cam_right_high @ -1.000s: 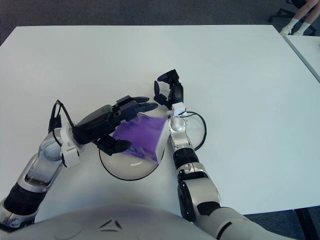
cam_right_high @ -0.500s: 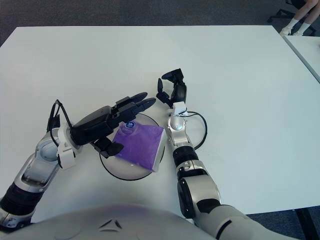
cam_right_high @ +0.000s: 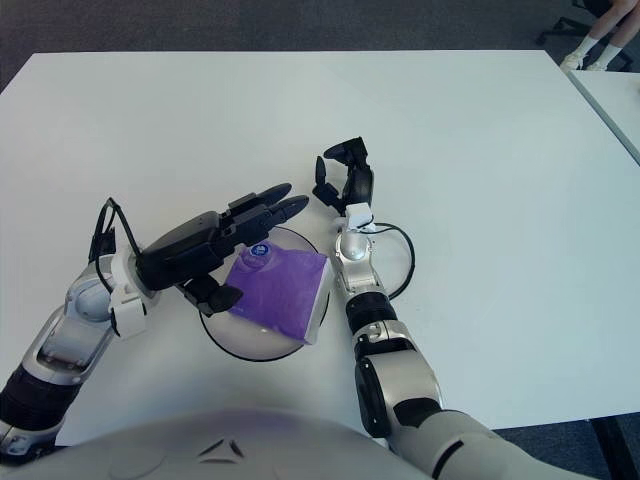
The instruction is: Put the tissue paper into the plate.
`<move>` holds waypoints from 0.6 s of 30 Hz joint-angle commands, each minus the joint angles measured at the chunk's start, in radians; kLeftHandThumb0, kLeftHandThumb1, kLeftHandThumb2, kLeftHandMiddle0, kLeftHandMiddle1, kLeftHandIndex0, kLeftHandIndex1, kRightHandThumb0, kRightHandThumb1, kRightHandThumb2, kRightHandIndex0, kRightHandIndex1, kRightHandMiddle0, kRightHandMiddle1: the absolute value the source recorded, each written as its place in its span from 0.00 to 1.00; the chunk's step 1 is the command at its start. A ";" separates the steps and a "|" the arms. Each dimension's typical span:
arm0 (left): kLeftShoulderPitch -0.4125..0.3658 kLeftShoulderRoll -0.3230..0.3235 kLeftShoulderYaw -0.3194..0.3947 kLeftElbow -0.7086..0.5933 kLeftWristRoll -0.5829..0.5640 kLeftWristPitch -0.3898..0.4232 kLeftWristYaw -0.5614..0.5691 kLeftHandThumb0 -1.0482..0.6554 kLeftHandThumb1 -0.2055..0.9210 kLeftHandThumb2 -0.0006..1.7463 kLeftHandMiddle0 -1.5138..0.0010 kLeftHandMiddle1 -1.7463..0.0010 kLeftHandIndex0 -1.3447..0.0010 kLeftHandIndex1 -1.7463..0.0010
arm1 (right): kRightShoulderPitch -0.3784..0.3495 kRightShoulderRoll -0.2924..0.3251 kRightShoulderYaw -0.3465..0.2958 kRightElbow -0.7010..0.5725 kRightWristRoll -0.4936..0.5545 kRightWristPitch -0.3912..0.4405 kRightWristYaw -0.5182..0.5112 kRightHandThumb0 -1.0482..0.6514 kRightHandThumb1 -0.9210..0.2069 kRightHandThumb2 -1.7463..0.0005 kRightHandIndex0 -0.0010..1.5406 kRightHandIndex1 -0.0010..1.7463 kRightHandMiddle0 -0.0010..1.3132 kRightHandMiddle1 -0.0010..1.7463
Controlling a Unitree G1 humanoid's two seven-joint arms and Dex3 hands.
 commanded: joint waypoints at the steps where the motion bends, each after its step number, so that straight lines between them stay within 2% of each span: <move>1: 0.010 0.016 0.011 -0.022 -0.011 0.003 -0.009 0.00 1.00 0.60 1.00 1.00 1.00 1.00 | 0.215 -0.040 0.007 0.145 -0.046 0.002 0.025 0.39 0.23 0.49 0.42 0.77 0.27 1.00; 6: 0.032 -0.003 0.033 -0.025 0.020 0.016 0.030 0.00 1.00 0.60 1.00 1.00 1.00 1.00 | 0.208 -0.046 0.005 0.164 -0.045 -0.008 0.031 0.38 0.26 0.46 0.44 0.78 0.29 1.00; 8: 0.058 -0.036 0.054 -0.024 0.051 0.012 0.085 0.01 1.00 0.59 1.00 1.00 1.00 1.00 | 0.207 -0.044 0.002 0.170 -0.042 -0.009 0.030 0.38 0.27 0.46 0.44 0.78 0.29 1.00; 10: 0.087 -0.099 0.076 -0.010 0.078 -0.007 0.172 0.04 1.00 0.58 0.97 0.99 0.99 1.00 | 0.207 -0.039 -0.004 0.175 -0.037 -0.012 0.026 0.38 0.27 0.46 0.43 0.77 0.29 1.00; 12: 0.105 -0.153 0.089 0.008 0.082 -0.018 0.240 0.09 1.00 0.55 0.99 0.83 1.00 0.94 | 0.211 -0.033 -0.004 0.161 -0.041 -0.012 0.014 0.38 0.27 0.45 0.42 0.77 0.29 1.00; 13: 0.111 -0.178 0.094 0.018 0.079 -0.022 0.269 0.11 1.00 0.53 0.98 0.73 1.00 0.84 | 0.215 -0.029 -0.003 0.150 -0.044 -0.012 0.005 0.38 0.27 0.45 0.42 0.77 0.29 1.00; 14: 0.116 -0.195 0.097 0.025 0.078 -0.025 0.289 0.14 1.00 0.51 0.97 0.56 1.00 0.68 | 0.217 -0.027 -0.002 0.143 -0.047 -0.011 -0.001 0.38 0.27 0.45 0.42 0.77 0.29 1.00; 15: 0.121 -0.230 0.105 0.038 0.079 -0.033 0.331 0.16 1.00 0.49 0.97 0.45 1.00 0.58 | 0.230 -0.021 0.003 0.110 -0.056 -0.003 -0.011 0.38 0.27 0.45 0.42 0.77 0.29 1.00; 16: 0.124 -0.250 0.109 0.045 0.082 -0.039 0.357 0.19 0.96 0.51 0.95 0.38 1.00 0.49 | 0.239 -0.018 0.007 0.089 -0.062 0.003 -0.017 0.38 0.26 0.46 0.41 0.77 0.29 1.00; 17: 0.116 -0.301 0.127 0.069 0.107 -0.058 0.432 0.23 0.90 0.56 0.93 0.29 1.00 0.34 | 0.240 -0.017 0.006 0.086 -0.057 0.013 -0.013 0.39 0.25 0.47 0.40 0.77 0.28 1.00; 18: 0.111 -0.337 0.139 0.086 0.126 -0.073 0.485 0.37 0.85 0.55 0.86 0.19 0.96 0.22 | 0.239 -0.016 0.006 0.086 -0.053 0.020 -0.010 0.39 0.24 0.48 0.40 0.77 0.27 1.00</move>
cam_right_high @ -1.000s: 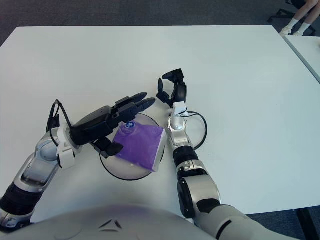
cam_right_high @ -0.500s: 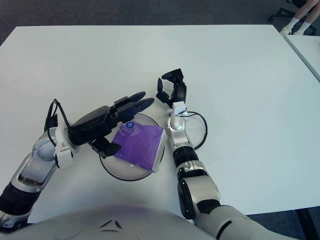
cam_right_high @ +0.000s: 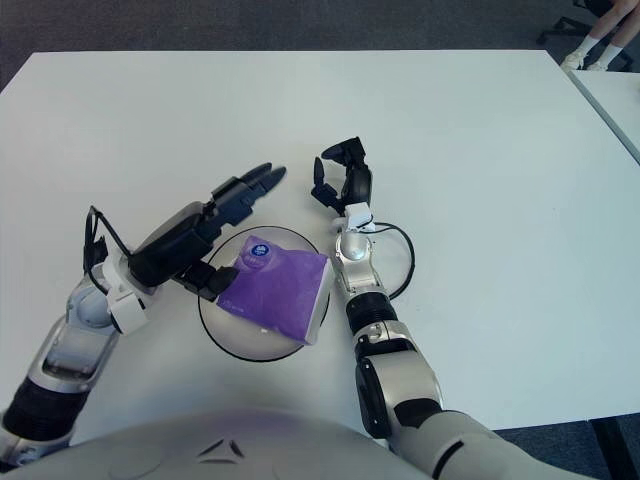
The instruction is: Put the tissue paper into the plate.
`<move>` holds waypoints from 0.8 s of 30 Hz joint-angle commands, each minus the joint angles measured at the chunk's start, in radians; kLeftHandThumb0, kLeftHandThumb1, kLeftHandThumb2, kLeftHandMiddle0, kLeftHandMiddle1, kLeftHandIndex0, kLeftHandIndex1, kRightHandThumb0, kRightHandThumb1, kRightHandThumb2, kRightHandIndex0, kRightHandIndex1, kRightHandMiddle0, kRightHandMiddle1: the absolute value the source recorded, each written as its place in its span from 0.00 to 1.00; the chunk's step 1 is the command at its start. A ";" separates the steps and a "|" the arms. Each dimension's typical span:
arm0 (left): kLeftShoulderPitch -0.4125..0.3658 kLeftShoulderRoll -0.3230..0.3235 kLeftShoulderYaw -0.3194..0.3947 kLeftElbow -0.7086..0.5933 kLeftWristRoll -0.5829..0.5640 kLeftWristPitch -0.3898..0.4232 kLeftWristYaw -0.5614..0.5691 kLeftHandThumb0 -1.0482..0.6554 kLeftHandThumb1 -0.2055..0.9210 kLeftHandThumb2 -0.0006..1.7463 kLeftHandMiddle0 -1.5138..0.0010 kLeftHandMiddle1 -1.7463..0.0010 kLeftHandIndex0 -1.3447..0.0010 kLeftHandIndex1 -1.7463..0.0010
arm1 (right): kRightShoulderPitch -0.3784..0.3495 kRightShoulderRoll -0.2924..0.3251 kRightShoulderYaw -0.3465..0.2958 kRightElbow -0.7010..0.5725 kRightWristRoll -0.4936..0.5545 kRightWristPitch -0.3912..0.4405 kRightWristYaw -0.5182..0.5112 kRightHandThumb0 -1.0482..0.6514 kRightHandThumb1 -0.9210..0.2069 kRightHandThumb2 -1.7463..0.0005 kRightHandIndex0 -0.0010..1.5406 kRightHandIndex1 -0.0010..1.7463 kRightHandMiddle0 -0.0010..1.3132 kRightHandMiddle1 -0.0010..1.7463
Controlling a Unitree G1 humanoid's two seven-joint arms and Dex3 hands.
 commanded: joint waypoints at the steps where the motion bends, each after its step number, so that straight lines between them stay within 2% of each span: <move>1: 0.018 -0.180 0.073 0.072 0.083 -0.068 0.276 0.42 0.84 0.54 0.84 0.16 0.95 0.17 | 0.231 -0.014 0.003 0.102 -0.045 0.026 -0.009 0.39 0.24 0.49 0.40 0.77 0.27 1.00; 2: 0.014 -0.199 0.079 0.079 0.102 -0.074 0.309 0.49 0.79 0.56 0.79 0.11 0.92 0.11 | 0.231 -0.014 0.002 0.102 -0.042 0.031 -0.005 0.39 0.23 0.49 0.39 0.77 0.27 1.00; 4: 0.007 -0.225 0.089 0.090 0.133 -0.081 0.359 0.55 0.74 0.57 0.75 0.07 0.88 0.06 | 0.232 -0.013 0.003 0.098 -0.039 0.039 -0.001 0.39 0.23 0.50 0.39 0.77 0.27 1.00; 5: 0.004 -0.238 0.095 0.097 0.147 -0.084 0.384 0.57 0.65 0.63 0.70 0.04 0.83 0.04 | 0.233 -0.013 0.003 0.095 -0.038 0.042 0.001 0.39 0.23 0.49 0.39 0.78 0.27 1.00; 8: 0.001 -0.269 0.110 0.114 0.160 -0.089 0.441 0.59 0.54 0.71 0.63 0.02 0.77 0.02 | 0.232 -0.014 0.003 0.094 -0.036 0.048 0.005 0.39 0.24 0.48 0.39 0.78 0.27 1.00; 10: -0.007 -0.286 0.141 0.144 0.119 -0.104 0.472 0.60 0.39 0.81 0.55 0.01 0.67 0.02 | 0.232 -0.016 0.003 0.094 -0.037 0.049 0.007 0.39 0.24 0.48 0.39 0.78 0.27 1.00; 14: -0.018 -0.323 0.170 0.172 0.123 -0.118 0.539 0.61 0.23 0.92 0.46 0.00 0.56 0.04 | 0.233 -0.017 0.003 0.090 -0.037 0.049 0.012 0.39 0.23 0.49 0.38 0.79 0.27 1.00; 20: -0.027 -0.352 0.214 0.212 0.118 -0.090 0.604 0.61 0.13 0.98 0.41 0.00 0.48 0.05 | 0.234 -0.017 0.002 0.090 -0.036 0.053 0.015 0.39 0.23 0.49 0.39 0.79 0.27 1.00; 24: -0.023 -0.368 0.230 0.223 0.130 -0.055 0.632 0.61 0.12 1.00 0.41 0.00 0.47 0.05 | 0.233 -0.019 0.001 0.095 -0.036 0.052 0.016 0.39 0.23 0.49 0.39 0.79 0.27 1.00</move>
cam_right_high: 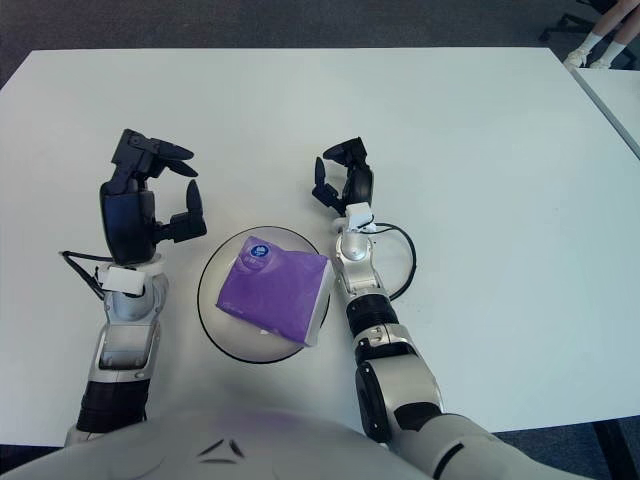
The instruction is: Put the tissue paper into the plate.
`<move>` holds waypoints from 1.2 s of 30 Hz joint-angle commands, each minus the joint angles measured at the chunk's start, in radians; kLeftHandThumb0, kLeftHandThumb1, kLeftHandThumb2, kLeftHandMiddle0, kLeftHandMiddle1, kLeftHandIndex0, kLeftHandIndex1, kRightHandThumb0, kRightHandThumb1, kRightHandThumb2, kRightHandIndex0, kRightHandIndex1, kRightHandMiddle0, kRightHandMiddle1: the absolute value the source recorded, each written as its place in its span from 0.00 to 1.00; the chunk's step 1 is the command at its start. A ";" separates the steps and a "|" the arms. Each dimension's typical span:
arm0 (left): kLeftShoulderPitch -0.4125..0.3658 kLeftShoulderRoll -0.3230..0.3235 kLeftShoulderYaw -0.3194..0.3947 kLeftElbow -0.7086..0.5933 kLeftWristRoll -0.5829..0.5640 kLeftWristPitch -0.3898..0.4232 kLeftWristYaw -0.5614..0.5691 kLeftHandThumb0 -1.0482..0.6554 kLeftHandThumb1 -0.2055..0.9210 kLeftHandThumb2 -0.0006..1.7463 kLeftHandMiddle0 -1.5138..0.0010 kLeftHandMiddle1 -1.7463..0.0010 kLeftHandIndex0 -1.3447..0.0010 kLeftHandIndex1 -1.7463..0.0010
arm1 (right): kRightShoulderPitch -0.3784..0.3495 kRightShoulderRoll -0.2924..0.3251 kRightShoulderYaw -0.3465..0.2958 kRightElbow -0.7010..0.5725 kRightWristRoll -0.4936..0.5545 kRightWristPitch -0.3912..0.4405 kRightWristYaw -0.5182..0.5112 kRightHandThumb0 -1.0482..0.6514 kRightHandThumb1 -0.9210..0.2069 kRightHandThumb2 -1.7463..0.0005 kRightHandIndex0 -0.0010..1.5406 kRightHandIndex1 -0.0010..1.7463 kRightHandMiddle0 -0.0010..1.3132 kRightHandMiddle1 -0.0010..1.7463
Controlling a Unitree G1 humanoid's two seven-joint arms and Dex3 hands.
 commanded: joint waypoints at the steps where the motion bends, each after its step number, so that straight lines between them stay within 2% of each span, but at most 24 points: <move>1: 0.000 -0.028 0.038 0.031 0.013 0.030 0.065 0.61 0.12 1.00 0.41 0.00 0.47 0.04 | 0.221 -0.022 0.002 0.128 -0.038 0.009 0.006 0.39 0.23 0.49 0.39 0.79 0.27 1.00; 7: 0.005 -0.041 0.063 0.062 0.005 0.072 0.094 0.61 0.15 0.98 0.42 0.00 0.49 0.04 | 0.222 -0.024 0.002 0.129 -0.043 0.003 0.000 0.39 0.21 0.51 0.39 0.78 0.26 1.00; 15: 0.013 -0.063 0.076 0.060 0.013 0.188 0.112 0.61 0.22 0.93 0.46 0.00 0.54 0.04 | 0.226 -0.021 -0.005 0.119 -0.038 -0.001 -0.007 0.39 0.18 0.53 0.39 0.77 0.24 1.00; 18: 0.019 -0.064 0.084 0.073 -0.001 0.231 0.112 0.61 0.29 0.89 0.50 0.00 0.59 0.01 | 0.228 -0.021 -0.011 0.119 -0.035 -0.008 -0.013 0.39 0.19 0.53 0.39 0.77 0.24 1.00; 20: 0.020 -0.061 0.083 0.075 -0.004 0.239 0.114 0.61 0.35 0.85 0.54 0.00 0.63 0.01 | 0.228 -0.021 -0.012 0.120 -0.035 -0.011 -0.014 0.39 0.19 0.52 0.39 0.77 0.25 1.00; 24: 0.026 -0.048 0.087 0.101 -0.021 0.241 0.107 0.61 0.41 0.81 0.58 0.00 0.67 0.00 | 0.230 -0.022 -0.014 0.125 -0.035 -0.033 -0.018 0.39 0.20 0.51 0.39 0.77 0.25 1.00; 32: 0.066 -0.041 0.084 0.141 -0.039 0.230 0.096 0.61 0.46 0.77 0.60 0.00 0.70 0.00 | 0.236 -0.023 -0.020 0.124 -0.033 -0.058 -0.019 0.39 0.24 0.48 0.40 0.78 0.28 1.00; 36: 0.110 -0.044 0.072 0.195 -0.046 0.210 0.097 0.61 0.47 0.76 0.60 0.01 0.71 0.00 | 0.258 -0.024 -0.020 0.097 -0.037 -0.071 -0.021 0.39 0.25 0.47 0.40 0.79 0.28 1.00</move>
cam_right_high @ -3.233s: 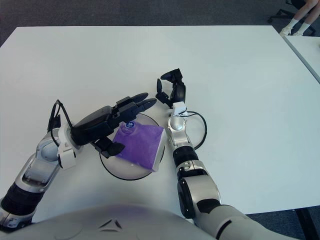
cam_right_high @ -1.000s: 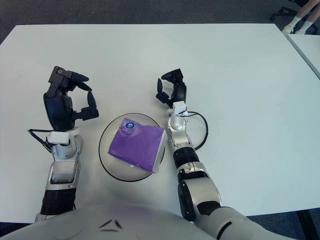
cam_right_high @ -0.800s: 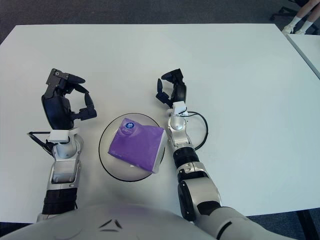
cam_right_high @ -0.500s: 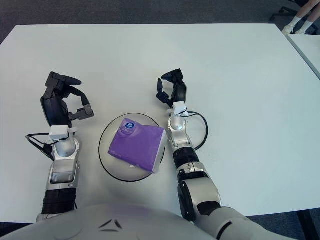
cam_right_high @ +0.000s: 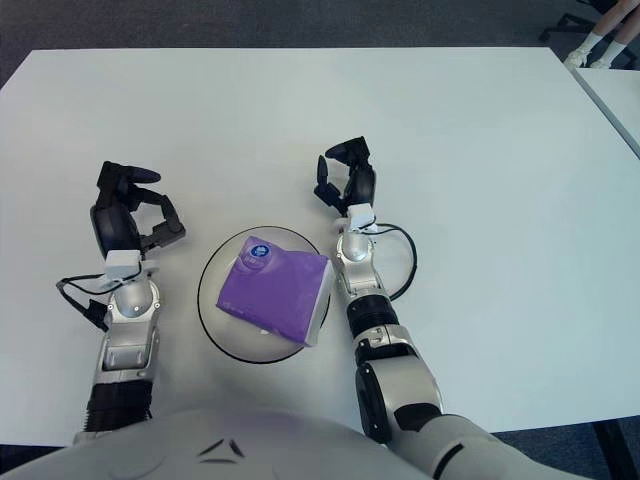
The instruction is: Put the tissue paper into the plate.
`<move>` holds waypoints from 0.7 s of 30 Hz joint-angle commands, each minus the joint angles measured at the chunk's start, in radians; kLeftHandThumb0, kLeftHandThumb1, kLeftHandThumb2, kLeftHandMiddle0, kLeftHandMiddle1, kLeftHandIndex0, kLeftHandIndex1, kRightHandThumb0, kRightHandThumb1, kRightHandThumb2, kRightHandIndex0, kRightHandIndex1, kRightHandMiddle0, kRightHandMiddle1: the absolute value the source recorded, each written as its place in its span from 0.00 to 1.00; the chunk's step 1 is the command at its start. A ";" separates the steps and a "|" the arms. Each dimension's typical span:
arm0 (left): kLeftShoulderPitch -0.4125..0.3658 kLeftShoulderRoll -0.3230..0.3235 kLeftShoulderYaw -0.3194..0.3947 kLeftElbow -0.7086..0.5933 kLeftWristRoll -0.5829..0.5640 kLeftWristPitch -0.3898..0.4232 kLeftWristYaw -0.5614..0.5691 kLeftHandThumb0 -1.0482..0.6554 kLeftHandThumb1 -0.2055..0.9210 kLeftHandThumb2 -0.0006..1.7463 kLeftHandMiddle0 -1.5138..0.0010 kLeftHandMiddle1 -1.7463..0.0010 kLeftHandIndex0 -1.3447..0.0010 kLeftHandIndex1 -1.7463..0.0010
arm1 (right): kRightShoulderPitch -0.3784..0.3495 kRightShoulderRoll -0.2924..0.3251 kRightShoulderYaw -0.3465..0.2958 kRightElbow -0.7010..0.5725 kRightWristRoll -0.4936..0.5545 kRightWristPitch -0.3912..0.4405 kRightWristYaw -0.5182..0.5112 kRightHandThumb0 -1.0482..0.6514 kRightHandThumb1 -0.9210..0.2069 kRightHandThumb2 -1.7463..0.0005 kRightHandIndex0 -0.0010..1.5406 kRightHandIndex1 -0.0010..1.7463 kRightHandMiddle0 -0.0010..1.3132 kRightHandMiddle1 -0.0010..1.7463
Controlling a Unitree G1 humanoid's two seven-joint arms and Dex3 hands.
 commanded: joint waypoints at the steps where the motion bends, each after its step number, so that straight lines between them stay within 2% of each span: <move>1: 0.073 -0.006 -0.005 0.068 -0.020 -0.007 0.005 0.61 0.47 0.76 0.60 0.01 0.71 0.00 | 0.252 -0.025 -0.013 0.108 -0.040 -0.042 -0.014 0.39 0.25 0.47 0.40 0.79 0.28 1.00; 13: 0.104 -0.010 -0.048 0.116 -0.022 -0.007 -0.008 0.61 0.45 0.77 0.56 0.04 0.71 0.00 | 0.304 -0.013 -0.007 0.044 -0.041 -0.044 -0.014 0.38 0.26 0.47 0.40 0.80 0.29 1.00; 21: 0.154 -0.008 -0.087 0.178 0.001 -0.051 0.005 0.61 0.42 0.79 0.55 0.03 0.70 0.00 | 0.342 -0.002 -0.003 0.005 -0.046 -0.026 -0.020 0.38 0.27 0.46 0.40 0.80 0.29 1.00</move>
